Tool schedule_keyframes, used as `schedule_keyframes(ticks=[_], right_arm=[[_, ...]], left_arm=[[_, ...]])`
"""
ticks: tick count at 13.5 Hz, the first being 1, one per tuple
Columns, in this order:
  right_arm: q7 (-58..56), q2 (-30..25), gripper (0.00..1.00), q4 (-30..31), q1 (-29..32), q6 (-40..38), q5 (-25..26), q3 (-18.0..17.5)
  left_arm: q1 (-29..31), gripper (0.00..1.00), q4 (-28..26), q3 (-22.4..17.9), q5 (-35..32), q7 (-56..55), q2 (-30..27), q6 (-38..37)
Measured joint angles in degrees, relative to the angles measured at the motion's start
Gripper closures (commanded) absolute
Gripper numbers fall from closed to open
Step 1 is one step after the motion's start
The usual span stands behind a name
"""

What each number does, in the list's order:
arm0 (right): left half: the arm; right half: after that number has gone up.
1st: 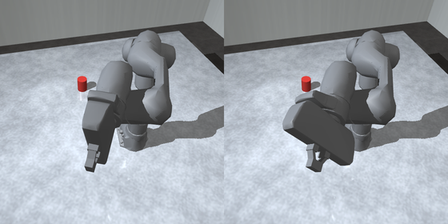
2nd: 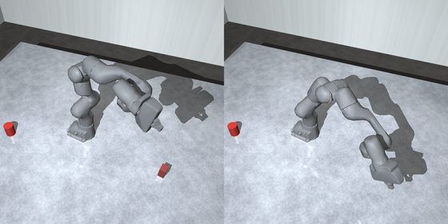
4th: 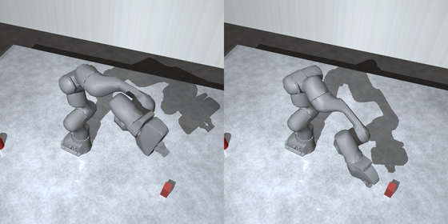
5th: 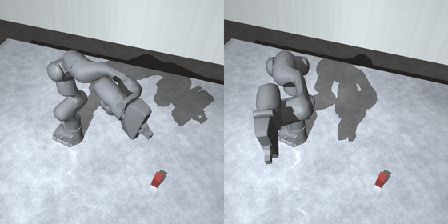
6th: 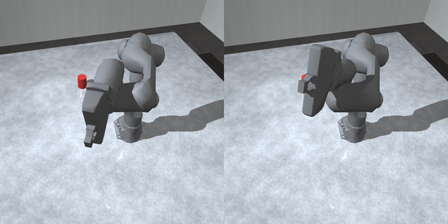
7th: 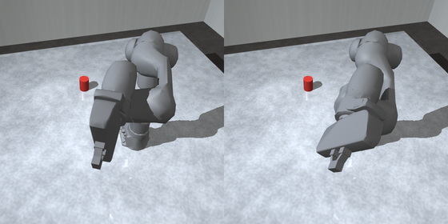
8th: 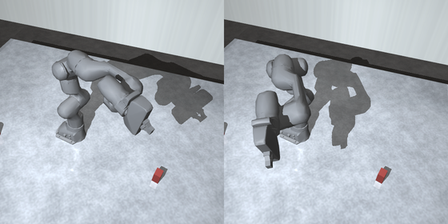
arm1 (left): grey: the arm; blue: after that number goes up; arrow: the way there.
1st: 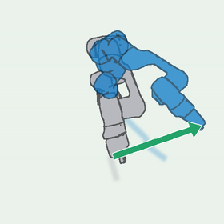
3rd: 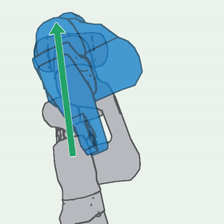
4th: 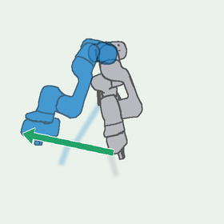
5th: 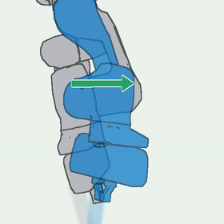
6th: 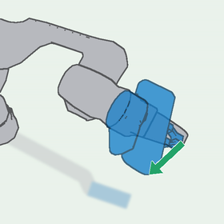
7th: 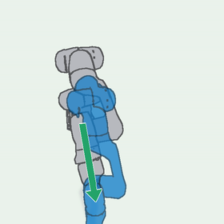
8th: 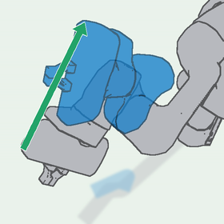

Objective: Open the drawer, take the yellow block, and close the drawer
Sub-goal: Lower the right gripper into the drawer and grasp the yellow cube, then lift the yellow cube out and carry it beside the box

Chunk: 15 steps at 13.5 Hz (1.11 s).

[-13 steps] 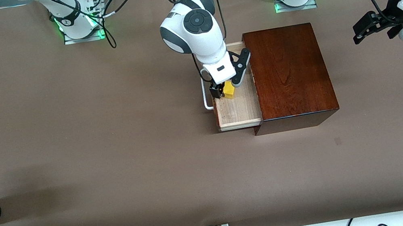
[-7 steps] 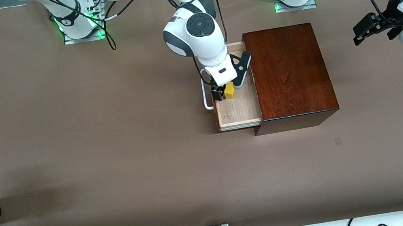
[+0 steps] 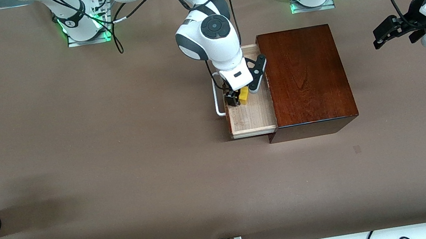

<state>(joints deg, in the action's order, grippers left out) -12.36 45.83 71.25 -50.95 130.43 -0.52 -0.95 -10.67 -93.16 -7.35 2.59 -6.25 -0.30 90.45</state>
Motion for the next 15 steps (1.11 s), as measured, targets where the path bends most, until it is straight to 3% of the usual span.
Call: schedule_keyframes(ticks=[2,3,4,5,7,11,15], right_arm=[[0.85,0.52,0.21,0.22,-0.12,1.05,1.16,0.01],[1.02,0.87,0.28,0.26,-0.19,1.28,1.99,0.00],[1.07,1.20,0.38,0.26,-0.23,1.49,2.77,0.01],[1.08,1.40,0.61,0.26,-0.26,1.61,3.48,0.01],[1.10,1.32,0.81,0.22,-0.44,1.64,3.82,0.00],[1.11,1.26,0.87,0.11,-0.64,1.02,4.07,0.04],[1.13,1.08,0.91,-3.30,-0.89,-6.35,4.08,0.10]], left_arm=[[0.18,0.00,0.00,0.00,0.00,0.00,0.00,0.00],[0.19,0.00,0.03,0.00,0.00,0.00,0.00,0.01],[0.19,0.00,0.15,0.00,0.00,0.00,0.00,0.06],[0.19,0.00,0.41,0.00,0.00,0.00,0.00,0.11],[0.20,0.00,0.83,0.00,0.00,0.00,0.00,0.11],[0.20,0.00,0.90,0.00,0.00,0.00,0.00,0.11],[0.21,0.00,0.91,0.00,0.00,0.00,0.00,0.11]])
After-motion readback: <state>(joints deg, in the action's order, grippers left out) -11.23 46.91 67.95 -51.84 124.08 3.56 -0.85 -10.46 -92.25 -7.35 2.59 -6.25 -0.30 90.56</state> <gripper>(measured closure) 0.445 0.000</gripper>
